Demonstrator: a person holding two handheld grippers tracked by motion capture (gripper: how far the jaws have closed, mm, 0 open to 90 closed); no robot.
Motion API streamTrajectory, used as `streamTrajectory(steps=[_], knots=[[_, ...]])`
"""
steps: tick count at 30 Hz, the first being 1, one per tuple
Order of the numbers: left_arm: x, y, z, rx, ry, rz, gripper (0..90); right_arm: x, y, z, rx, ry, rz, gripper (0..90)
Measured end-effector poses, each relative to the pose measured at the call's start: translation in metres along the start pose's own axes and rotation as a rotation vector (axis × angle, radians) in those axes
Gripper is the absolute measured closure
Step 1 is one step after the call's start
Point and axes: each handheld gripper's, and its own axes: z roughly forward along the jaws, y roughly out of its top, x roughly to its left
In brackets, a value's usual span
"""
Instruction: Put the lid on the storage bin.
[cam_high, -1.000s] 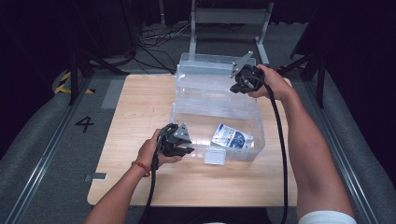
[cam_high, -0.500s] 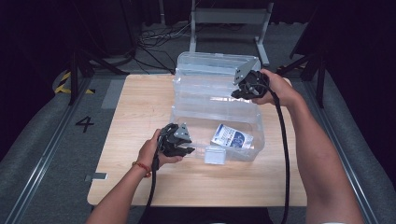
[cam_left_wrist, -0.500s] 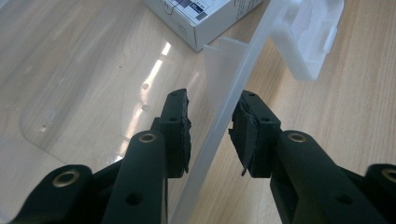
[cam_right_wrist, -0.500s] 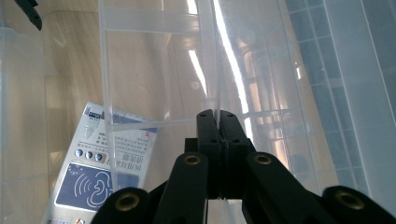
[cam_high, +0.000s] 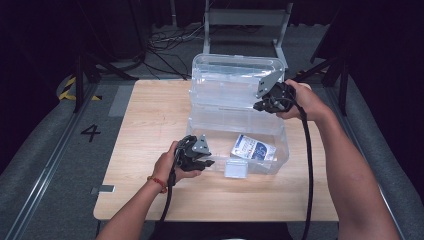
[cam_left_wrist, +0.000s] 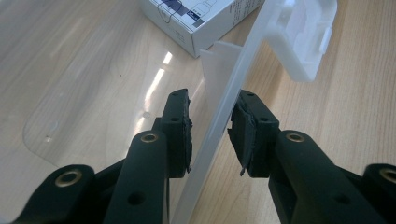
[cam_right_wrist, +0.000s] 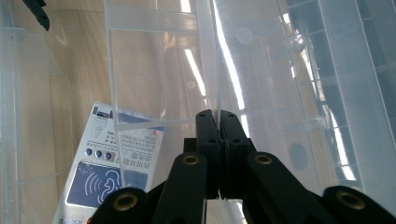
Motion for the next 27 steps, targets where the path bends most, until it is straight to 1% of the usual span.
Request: streamTrajectory(steps=[3, 4, 5, 7, 8, 9, 12, 15, 20, 23, 24, 27], knots=[[-0.001, 0.0, 0.0, -0.006, 0.005, -0.001, 67.2, 0.002, -0.003, -0.002, -0.014, 0.008, -0.007, 89.2], [0.0, 0.0, 0.0, -0.004, 0.004, 0.001, 67.2, 0.003, -0.003, -0.002, -0.017, 0.009, 0.001, 89.2], [0.0, 0.0, 0.0, -0.004, 0.003, -0.004, 67.1, 0.004, -0.003, -0.002, -0.021, 0.012, -0.003, 89.2], [0.0, -0.001, 0.0, -0.014, 0.0, -0.007, 67.0, 0.007, -0.003, -0.003, -0.026, 0.009, -0.001, 89.1], [0.0, -0.001, 0.0, -0.015, 0.0, -0.009, 67.0, 0.007, -0.004, -0.003, -0.027, 0.011, -0.005, 89.2], [0.0, -0.001, 0.0, -0.016, -0.001, -0.01, 67.0, 0.009, -0.005, -0.004, -0.029, 0.004, 0.003, 89.0], [0.0, -0.001, 0.0, -0.021, -0.004, -0.021, 66.9, 0.012, -0.006, -0.005, -0.034, 0.005, 0.003, 89.1], [-0.001, -0.001, 0.0, -0.018, -0.008, -0.02, 67.1, 0.015, -0.007, -0.007, -0.039, 0.01, 0.003, 89.1], [-0.002, -0.001, 0.0, -0.018, -0.01, -0.02, 67.6, 0.02, -0.01, -0.008, -0.048, 0.002, 0.001, 88.6], [-0.003, 0.0, 0.0, -0.023, -0.006, -0.019, 67.6, 0.022, -0.011, -0.009, -0.057, 0.003, 0.004, 88.7], [-0.003, -0.001, 0.0, -0.023, -0.006, -0.021, 67.6, 0.024, -0.012, -0.01, -0.066, 0.01, 0.0, 88.6], [-0.004, -0.001, 0.0, -0.023, -0.004, -0.014, 67.5, 0.027, -0.013, -0.011, -0.069, 0.006, -0.002, 88.3]])
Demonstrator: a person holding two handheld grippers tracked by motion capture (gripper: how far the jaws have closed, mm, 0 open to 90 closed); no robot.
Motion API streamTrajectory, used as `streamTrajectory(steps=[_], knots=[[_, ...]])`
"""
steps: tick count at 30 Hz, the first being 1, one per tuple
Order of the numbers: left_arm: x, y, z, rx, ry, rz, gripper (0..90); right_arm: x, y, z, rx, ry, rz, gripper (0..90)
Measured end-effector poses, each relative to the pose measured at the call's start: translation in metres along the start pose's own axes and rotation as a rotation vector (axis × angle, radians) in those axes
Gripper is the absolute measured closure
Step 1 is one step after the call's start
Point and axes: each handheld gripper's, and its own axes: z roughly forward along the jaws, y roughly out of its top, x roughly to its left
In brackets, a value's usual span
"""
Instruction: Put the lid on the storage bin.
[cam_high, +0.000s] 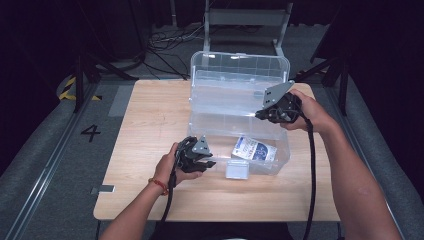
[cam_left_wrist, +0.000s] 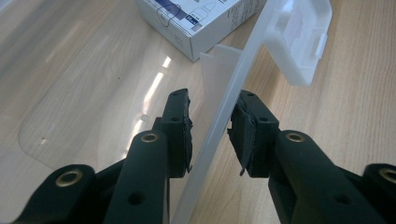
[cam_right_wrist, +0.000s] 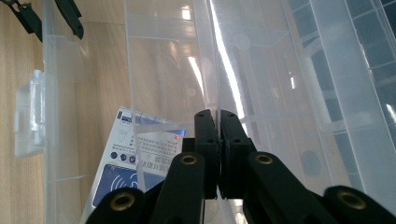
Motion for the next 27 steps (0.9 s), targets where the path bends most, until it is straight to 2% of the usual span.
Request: streamTrajectory(steps=[11, 20, 27], knots=[[-0.002, 0.0, 0.0, 0.0, 0.021, 0.025, 66.8, 0.015, -0.006, -0.005, 0.002, -0.004, -0.021, 86.6], [-0.003, -0.001, 0.0, -0.005, 0.034, 0.031, 65.8, 0.022, -0.008, -0.005, 0.0, -0.002, -0.024, 85.8], [-0.004, -0.002, 0.001, -0.012, 0.038, 0.028, 65.3, 0.028, -0.009, -0.006, 0.0, -0.007, -0.009, 84.7]])
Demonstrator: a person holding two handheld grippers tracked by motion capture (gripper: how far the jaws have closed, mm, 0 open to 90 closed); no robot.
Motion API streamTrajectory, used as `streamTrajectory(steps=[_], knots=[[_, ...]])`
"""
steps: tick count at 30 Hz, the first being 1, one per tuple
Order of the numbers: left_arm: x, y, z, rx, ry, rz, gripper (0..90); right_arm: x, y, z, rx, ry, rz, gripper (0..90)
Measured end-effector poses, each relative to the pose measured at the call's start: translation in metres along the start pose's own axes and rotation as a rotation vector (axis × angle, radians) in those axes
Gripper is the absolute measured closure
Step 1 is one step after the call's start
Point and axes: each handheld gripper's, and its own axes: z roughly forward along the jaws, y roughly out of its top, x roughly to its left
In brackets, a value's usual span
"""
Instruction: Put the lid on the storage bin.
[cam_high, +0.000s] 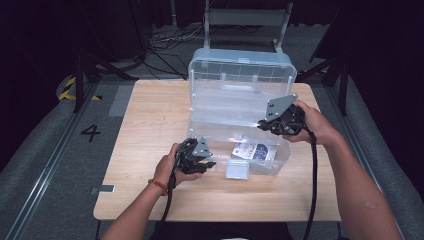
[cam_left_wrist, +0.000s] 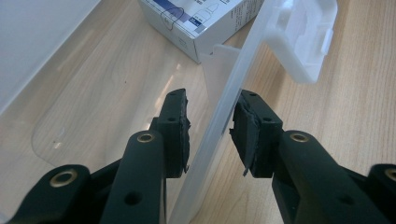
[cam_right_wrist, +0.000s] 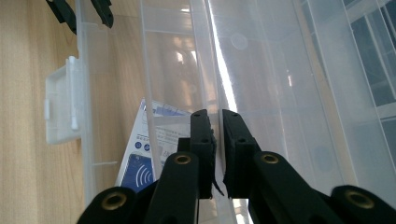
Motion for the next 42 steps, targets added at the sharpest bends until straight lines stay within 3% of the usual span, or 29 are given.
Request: streamTrajectory(steps=[8, 20, 23, 25, 33, 38, 39, 42], knots=[[0.001, 0.0, 0.0, 0.0, -0.003, 0.003, 65.2, 0.004, -0.006, 0.0, -0.031, 0.032, 0.008, 84.6], [0.001, 0.0, 0.0, -0.014, -0.012, -0.011, 64.4, 0.008, -0.011, 0.001, -0.057, 0.027, 0.011, 83.9], [0.002, 0.002, -0.001, 0.006, -0.032, -0.013, 59.8, 0.009, -0.012, 0.001, -0.064, 0.027, 0.02, 83.8], [0.0, 0.003, -0.004, -0.007, -0.063, -0.013, 57.0, 0.008, -0.013, 0.0, -0.067, 0.032, 0.022, 83.9], [-0.006, 0.006, -0.015, 0.038, -0.036, -0.009, 46.2, 0.009, -0.014, 0.0, -0.078, 0.029, 0.021, 83.8], [-0.004, -0.002, -0.026, 0.01, -0.014, -0.032, 42.4, 0.009, -0.015, 0.0, -0.081, 0.03, 0.023, 83.8], [-0.002, -0.005, -0.034, -0.023, -0.026, -0.053, 42.2, 0.01, -0.016, 0.0, -0.085, 0.026, 0.023, 83.8], [0.0, -0.006, -0.041, -0.045, -0.011, -0.066, 41.8, 0.011, -0.017, 0.001, -0.092, 0.028, 0.027, 83.8]])
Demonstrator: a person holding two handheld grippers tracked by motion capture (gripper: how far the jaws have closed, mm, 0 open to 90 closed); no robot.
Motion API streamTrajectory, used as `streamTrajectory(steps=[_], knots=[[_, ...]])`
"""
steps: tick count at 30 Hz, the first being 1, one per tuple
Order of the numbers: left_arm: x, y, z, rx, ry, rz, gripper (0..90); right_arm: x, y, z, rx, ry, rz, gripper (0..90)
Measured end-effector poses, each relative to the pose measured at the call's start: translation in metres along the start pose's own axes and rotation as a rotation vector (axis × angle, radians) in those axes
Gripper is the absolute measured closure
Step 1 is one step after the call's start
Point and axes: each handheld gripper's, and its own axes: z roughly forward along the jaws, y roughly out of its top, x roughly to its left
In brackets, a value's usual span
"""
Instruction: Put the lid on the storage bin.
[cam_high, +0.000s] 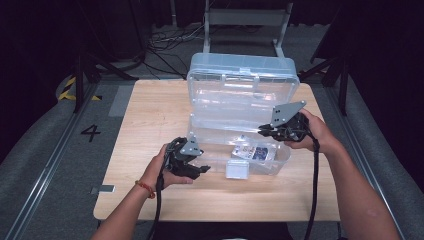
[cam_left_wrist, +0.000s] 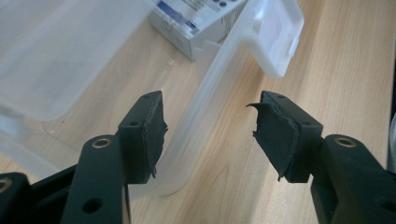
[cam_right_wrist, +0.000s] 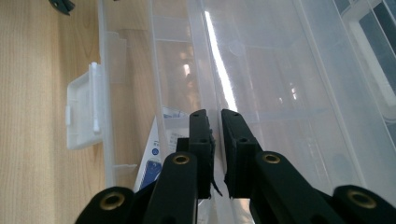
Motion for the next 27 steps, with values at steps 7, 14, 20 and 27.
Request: streamTrajectory(steps=[7, 14, 20, 27], knots=[[0.01, 0.005, -0.028, -0.115, -0.003, -0.07, 42.1, 0.001, -0.001, 0.0, -0.008, -0.001, 0.009, 83.2], [0.02, 0.019, -0.047, -0.143, 0.041, -0.06, 42.5, 0.002, -0.003, 0.0, -0.019, -0.011, 0.016, 82.7], [0.031, 0.026, -0.052, -0.174, 0.063, -0.094, 44.3, 0.002, -0.005, 0.0, -0.033, -0.013, 0.02, 82.3], [0.046, 0.031, -0.058, -0.257, 0.025, -0.159, 50.5, 0.003, -0.007, 0.001, -0.055, -0.015, 0.037, 81.7]])
